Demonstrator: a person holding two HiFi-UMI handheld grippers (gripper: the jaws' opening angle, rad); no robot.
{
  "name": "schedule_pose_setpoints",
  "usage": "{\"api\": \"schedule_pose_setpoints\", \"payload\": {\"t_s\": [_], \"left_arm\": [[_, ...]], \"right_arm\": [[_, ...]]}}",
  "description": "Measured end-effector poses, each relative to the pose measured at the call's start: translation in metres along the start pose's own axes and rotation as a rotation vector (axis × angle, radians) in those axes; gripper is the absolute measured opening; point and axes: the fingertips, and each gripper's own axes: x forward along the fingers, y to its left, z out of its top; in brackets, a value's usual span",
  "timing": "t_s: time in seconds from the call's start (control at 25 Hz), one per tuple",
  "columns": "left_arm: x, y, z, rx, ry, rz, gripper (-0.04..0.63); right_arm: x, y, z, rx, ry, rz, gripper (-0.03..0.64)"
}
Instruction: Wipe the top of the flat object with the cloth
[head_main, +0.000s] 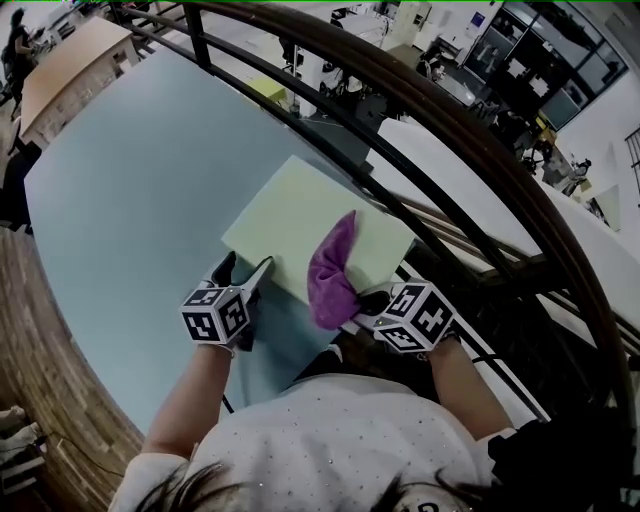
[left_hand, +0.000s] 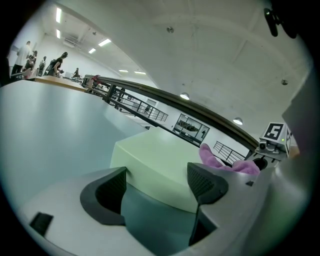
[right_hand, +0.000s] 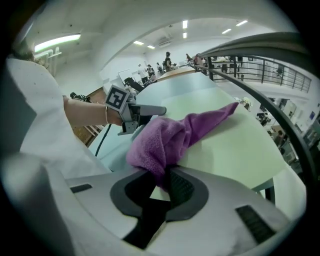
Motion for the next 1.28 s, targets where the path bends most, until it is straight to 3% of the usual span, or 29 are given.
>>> {"api": "schedule_pose_setpoints", "payload": {"t_s": [0.56, 0.88, 1.28], "left_arm": [[0.005, 0.008, 0.001, 0.011, -0.015, 0.009, 0.371], [-0.008, -0.010, -0.004, 0.021, -0.033, 0.023, 0.373], [-0.007, -0.003, 0.002, 0.044, -0.082, 0.051, 0.377]], "right_arm": [[-0.031, -0.094, 0.003, -0.037, -0.024, -0.132, 0.051], [-0.064, -0.129, -0.008, -0.080, -0.075, -0.217, 0.052], [-0.086, -0.187, -0.009, 0.025, -0.202, -0.344, 0.052]]}}
